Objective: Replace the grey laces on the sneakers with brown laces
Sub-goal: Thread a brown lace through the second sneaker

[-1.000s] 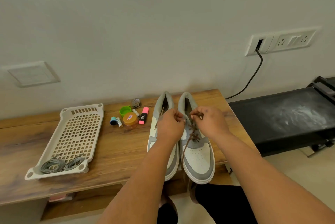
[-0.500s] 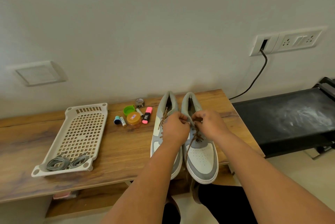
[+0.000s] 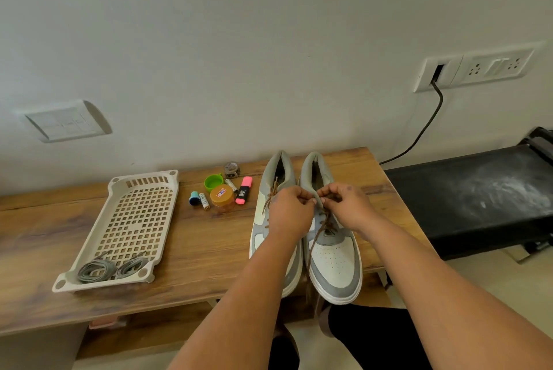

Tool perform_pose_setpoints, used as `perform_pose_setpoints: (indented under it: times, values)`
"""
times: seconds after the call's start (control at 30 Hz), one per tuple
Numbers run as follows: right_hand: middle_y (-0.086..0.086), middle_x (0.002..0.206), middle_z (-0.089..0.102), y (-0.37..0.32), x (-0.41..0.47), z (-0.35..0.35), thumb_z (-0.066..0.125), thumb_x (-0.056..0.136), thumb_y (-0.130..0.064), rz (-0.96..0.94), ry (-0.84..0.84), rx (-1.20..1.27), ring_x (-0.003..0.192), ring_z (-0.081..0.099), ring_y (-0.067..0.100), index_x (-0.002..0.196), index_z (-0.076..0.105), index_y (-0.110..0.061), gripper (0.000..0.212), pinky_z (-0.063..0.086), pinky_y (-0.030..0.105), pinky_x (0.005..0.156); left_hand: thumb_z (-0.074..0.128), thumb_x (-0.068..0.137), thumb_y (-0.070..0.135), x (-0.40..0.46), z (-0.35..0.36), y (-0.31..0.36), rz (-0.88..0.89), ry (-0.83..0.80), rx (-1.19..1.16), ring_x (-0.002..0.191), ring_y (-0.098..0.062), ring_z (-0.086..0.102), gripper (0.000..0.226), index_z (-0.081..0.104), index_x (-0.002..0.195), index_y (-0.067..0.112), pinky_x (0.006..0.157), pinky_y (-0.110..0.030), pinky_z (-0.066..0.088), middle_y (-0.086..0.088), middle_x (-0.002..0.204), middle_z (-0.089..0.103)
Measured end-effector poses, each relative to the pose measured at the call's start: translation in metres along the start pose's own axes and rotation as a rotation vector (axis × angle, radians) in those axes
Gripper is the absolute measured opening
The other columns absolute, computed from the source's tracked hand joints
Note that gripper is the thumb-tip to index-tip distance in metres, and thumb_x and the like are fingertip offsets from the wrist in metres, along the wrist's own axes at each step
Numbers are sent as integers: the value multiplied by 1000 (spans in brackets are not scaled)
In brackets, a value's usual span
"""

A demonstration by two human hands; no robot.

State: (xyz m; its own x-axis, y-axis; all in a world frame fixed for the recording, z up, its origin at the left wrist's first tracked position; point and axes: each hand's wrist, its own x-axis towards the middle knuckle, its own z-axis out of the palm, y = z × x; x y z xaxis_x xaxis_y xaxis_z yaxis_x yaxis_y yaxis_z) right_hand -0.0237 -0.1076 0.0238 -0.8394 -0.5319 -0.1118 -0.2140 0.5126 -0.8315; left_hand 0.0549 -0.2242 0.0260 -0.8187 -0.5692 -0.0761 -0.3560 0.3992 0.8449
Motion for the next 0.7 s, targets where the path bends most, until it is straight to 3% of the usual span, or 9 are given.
perform_pose_setpoints:
  times: [0.07,0.2,0.37,0.53,0.63,0.7]
  values:
    - [-4,98,70,1,-1,-2,62,94,-13,-13,-14,4,86,62,3,106,70,-20,16,44,12,67,67,92,20,-2,1,0,17,23,-10,80,-10,68,5,71,93,19,77,-28,56,4,84,72]
    - [-6,98,69,2,0,-4,65,93,-17,-46,-11,-58,92,63,6,108,70,-22,16,47,14,72,67,92,20,1,-1,-1,31,21,20,78,-8,65,4,69,89,23,71,-23,51,6,81,70]
    - [-12,96,63,0,-2,-3,64,94,-20,-116,32,-159,89,55,1,109,70,-23,17,35,5,65,65,92,22,5,-8,-2,71,-12,60,77,-8,63,4,66,89,24,73,-28,53,7,83,67]
    - [-10,98,64,-3,-4,-3,63,94,-20,-165,40,-236,90,55,3,109,71,-22,17,32,3,64,59,97,23,8,-25,3,129,17,73,66,-4,55,7,62,94,17,60,-19,40,6,79,64]
    - [-9,99,65,-3,-4,-2,63,94,-19,-173,51,-245,92,56,5,109,71,-22,17,32,3,66,55,100,20,7,-38,9,85,-33,-133,80,-14,59,8,59,95,15,72,-26,46,2,89,65]
    - [-7,101,68,-2,-3,-2,64,93,-19,-170,58,-242,92,58,7,108,72,-22,17,32,3,65,48,103,15,3,-46,16,3,-141,-523,87,-16,63,14,57,92,13,81,-27,50,1,92,68]
